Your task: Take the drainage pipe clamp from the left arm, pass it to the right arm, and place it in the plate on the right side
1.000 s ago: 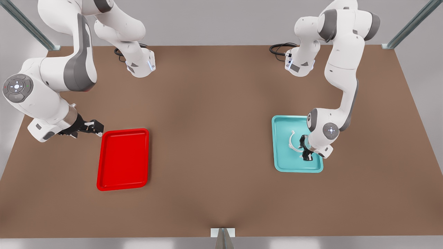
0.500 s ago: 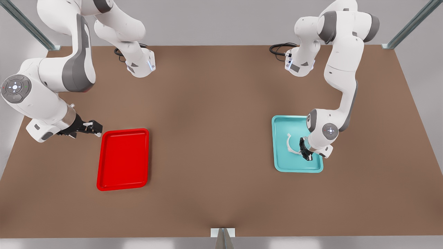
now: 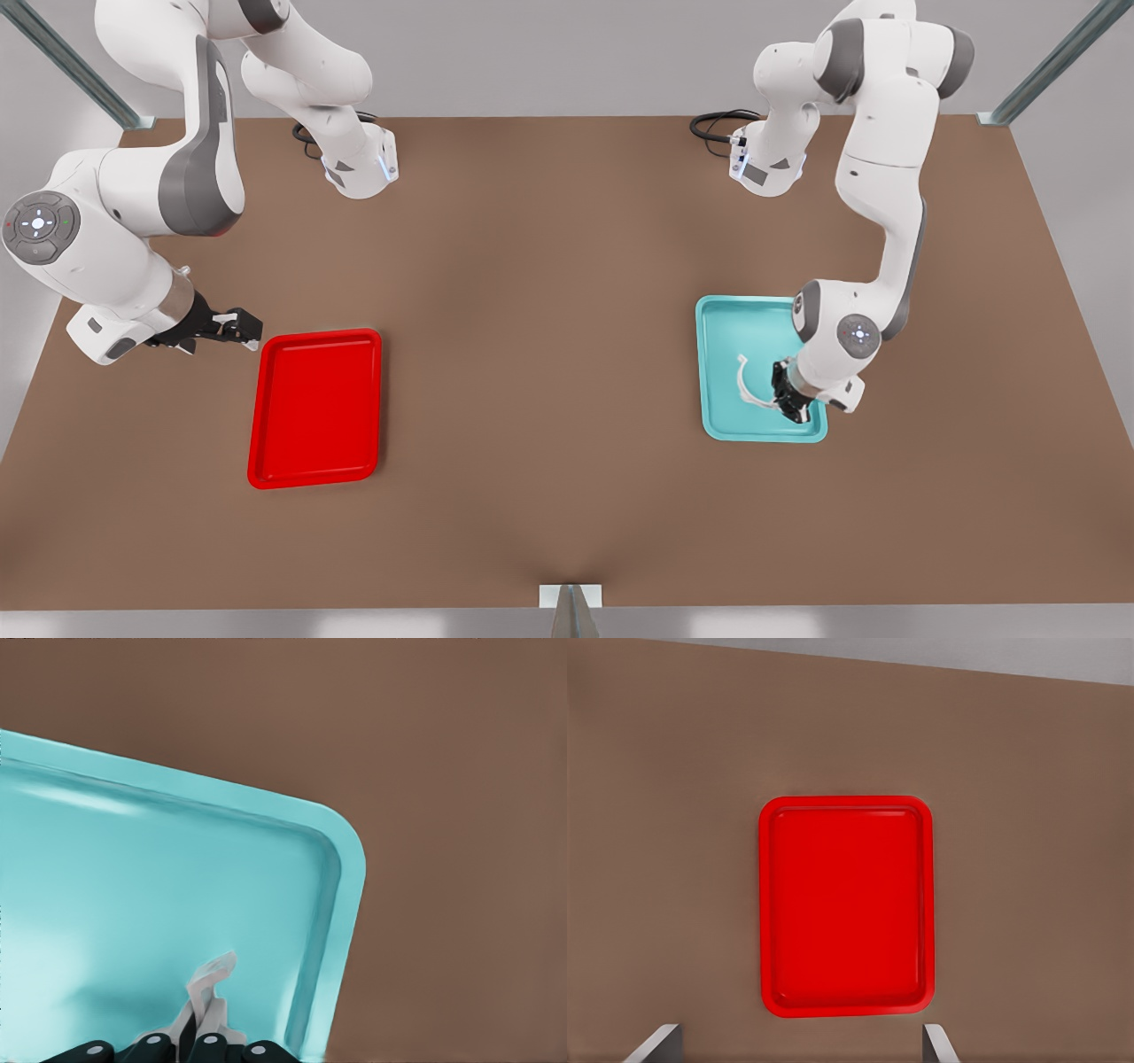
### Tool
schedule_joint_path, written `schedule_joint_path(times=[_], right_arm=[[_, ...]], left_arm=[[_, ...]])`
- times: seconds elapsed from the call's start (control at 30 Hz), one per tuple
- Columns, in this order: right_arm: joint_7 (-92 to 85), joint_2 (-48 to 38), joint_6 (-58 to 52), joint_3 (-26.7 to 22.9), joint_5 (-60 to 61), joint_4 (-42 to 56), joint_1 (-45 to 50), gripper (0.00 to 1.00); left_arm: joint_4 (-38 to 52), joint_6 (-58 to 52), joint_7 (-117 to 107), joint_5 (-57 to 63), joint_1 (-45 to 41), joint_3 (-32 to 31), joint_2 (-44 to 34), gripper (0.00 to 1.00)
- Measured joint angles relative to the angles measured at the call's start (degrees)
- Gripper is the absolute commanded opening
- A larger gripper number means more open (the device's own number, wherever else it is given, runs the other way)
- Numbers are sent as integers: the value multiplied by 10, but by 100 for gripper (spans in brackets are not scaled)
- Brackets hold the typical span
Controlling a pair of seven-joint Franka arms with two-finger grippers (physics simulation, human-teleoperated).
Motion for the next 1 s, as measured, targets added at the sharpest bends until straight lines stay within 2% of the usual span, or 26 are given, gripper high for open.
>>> schedule_joint_path(times=[0.07, 0.2, 0.37, 0.53, 0.67, 0.8, 1.0], right_arm=[[0, 0, 0, 0, 0, 0, 0, 100], [0, 0, 0, 0, 0, 0, 0, 100], [0, 0, 0, 0, 0, 0, 0, 100], [0, 0, 0, 0, 2, 0, 0, 100], [0, 0, 0, -2, 13, 0, -1, 100], [1, 8, 0, 4, 31, 0, 1, 100], [34, 63, 61, 8, 163, -2, 128, 100]], left_arm=[[46, -40, -3, -31, -4, -5, -7, 21], [146, -117, -38, -87, -12, -54, 0, 21], [218, -164, -129, -159, -112, -68, 20, 21], [308, -178, -226, -189, -176, -67, 71, 21], [371, -154, -298, -194, -238, -65, 117, 21], [393, -95, -370, -195, -274, -61, 150, 21], [432, -28, -466, -195, -323, -31, 191, 21]])
